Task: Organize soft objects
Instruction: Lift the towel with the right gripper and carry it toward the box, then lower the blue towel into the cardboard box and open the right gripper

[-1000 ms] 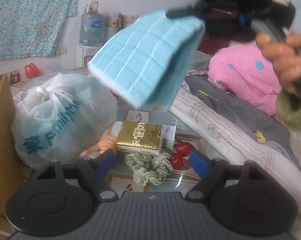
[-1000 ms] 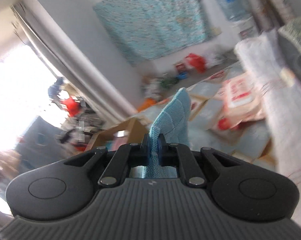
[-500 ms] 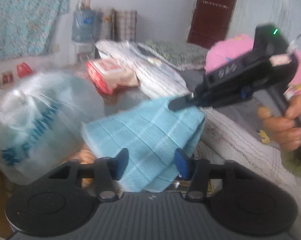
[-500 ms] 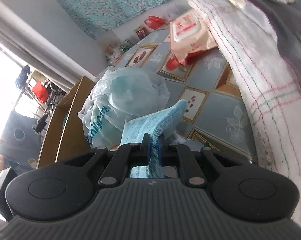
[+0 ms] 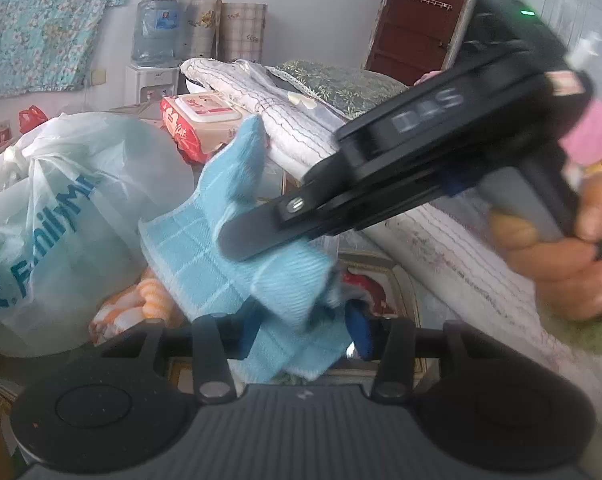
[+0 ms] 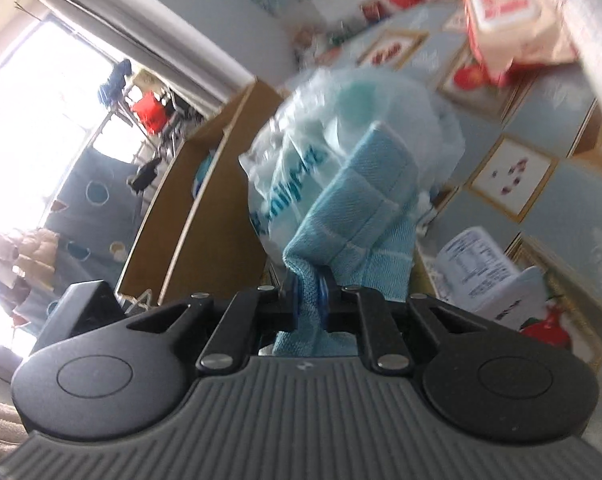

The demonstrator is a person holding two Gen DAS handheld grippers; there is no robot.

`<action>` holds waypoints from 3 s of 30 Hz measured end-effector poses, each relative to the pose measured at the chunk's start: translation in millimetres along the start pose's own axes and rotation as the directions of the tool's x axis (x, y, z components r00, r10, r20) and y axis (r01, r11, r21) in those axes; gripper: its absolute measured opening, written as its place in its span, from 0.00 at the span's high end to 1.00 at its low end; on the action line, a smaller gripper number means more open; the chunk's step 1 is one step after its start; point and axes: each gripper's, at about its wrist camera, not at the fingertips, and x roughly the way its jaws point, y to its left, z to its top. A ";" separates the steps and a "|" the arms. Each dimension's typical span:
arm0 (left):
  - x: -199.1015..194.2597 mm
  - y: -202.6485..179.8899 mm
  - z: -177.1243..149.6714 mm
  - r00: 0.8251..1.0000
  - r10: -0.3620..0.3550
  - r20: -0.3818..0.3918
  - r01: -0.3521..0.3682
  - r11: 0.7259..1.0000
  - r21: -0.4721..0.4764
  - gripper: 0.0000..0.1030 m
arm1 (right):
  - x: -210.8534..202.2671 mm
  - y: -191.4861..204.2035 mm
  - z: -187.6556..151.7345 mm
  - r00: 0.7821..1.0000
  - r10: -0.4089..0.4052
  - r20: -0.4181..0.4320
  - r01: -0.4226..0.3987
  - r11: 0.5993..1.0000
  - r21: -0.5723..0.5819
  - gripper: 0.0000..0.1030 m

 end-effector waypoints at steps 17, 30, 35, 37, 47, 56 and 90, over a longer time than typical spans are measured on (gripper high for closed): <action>-35.4 39.4 -4.4 1.000 -0.017 0.022 0.021 0.983 -0.182 0.37 | 33.0 -12.7 -1.2 0.993 0.059 -0.101 -0.046 0.991 0.126 0.62; 1.5 38.3 7.2 0.998 0.028 -0.058 -0.040 0.978 -0.207 0.41 | -15.0 -23.6 4.8 0.993 -0.025 0.118 0.010 0.992 0.127 0.46; 4.4 33.0 11.3 0.997 0.040 -0.061 -0.051 0.981 -0.189 0.40 | 1.0 -32.7 3.1 0.990 -0.105 0.091 0.095 0.989 0.111 0.46; 6.0 31.1 12.8 0.997 0.046 -0.059 -0.056 0.982 -0.181 0.40 | 3.2 -28.6 2.6 0.988 -0.120 0.097 0.114 0.991 0.070 0.45; 13.3 18.4 18.5 0.996 0.078 -0.048 -0.083 0.988 -0.129 0.33 | 12.9 -13.2 2.1 0.976 -0.192 0.108 0.198 0.979 -0.056 0.74; 18.8 12.3 24.6 0.994 0.090 -0.064 -0.097 0.988 -0.119 0.24 | -4.6 -12.4 -10.6 0.983 -0.056 0.177 0.061 0.998 -0.020 0.82; 5.7 -12.1 74.1 0.971 0.238 -0.032 -0.240 0.968 -0.076 0.58 | -35.0 -42.9 -10.7 0.926 0.188 0.329 -0.252 0.954 0.164 0.87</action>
